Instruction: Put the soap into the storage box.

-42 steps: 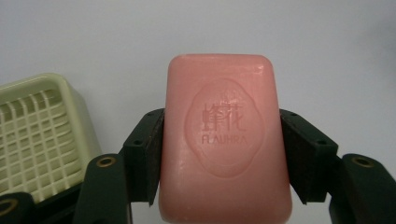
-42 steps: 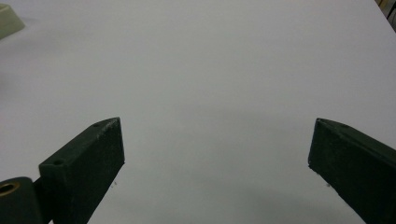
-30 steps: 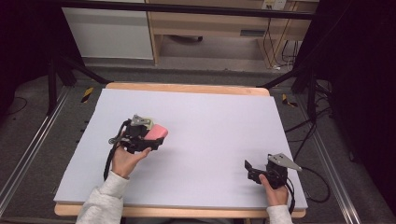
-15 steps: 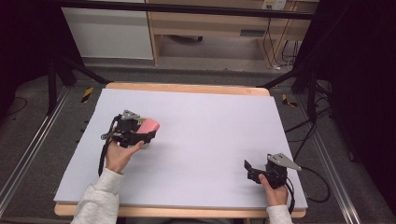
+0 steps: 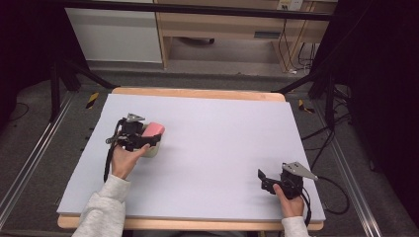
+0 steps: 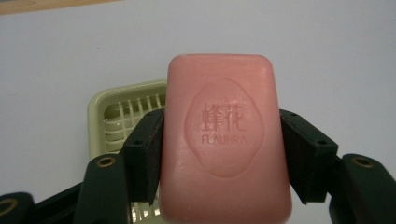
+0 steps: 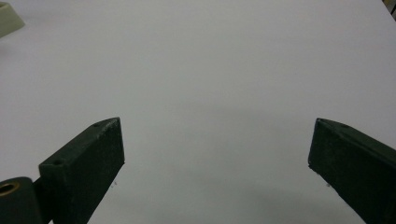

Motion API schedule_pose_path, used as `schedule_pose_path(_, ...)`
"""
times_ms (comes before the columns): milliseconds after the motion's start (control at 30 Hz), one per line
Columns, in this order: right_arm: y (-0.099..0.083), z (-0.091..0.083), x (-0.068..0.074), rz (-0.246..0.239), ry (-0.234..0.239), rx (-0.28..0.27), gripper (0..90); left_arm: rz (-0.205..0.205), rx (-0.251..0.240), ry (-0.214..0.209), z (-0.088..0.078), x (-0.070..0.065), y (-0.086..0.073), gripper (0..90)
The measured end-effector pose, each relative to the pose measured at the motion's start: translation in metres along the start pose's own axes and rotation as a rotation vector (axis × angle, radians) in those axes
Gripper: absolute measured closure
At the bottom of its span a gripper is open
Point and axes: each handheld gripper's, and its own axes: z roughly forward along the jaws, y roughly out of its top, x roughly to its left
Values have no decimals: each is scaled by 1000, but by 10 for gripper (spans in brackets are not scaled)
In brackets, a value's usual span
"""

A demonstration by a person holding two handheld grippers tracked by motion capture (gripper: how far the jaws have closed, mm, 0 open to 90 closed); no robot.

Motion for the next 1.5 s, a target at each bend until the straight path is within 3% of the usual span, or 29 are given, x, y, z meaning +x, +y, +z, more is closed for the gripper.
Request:
schedule_pose_path(467, 0, 2, 2, -2, 5, 5, 39, -39, 22, 53, 15, 20, -2, 375)
schedule_pose_path(1500, 0, 2, 2, -4, 7, 7, 39, -60, 80, 100, 39, 33, -15, 375)
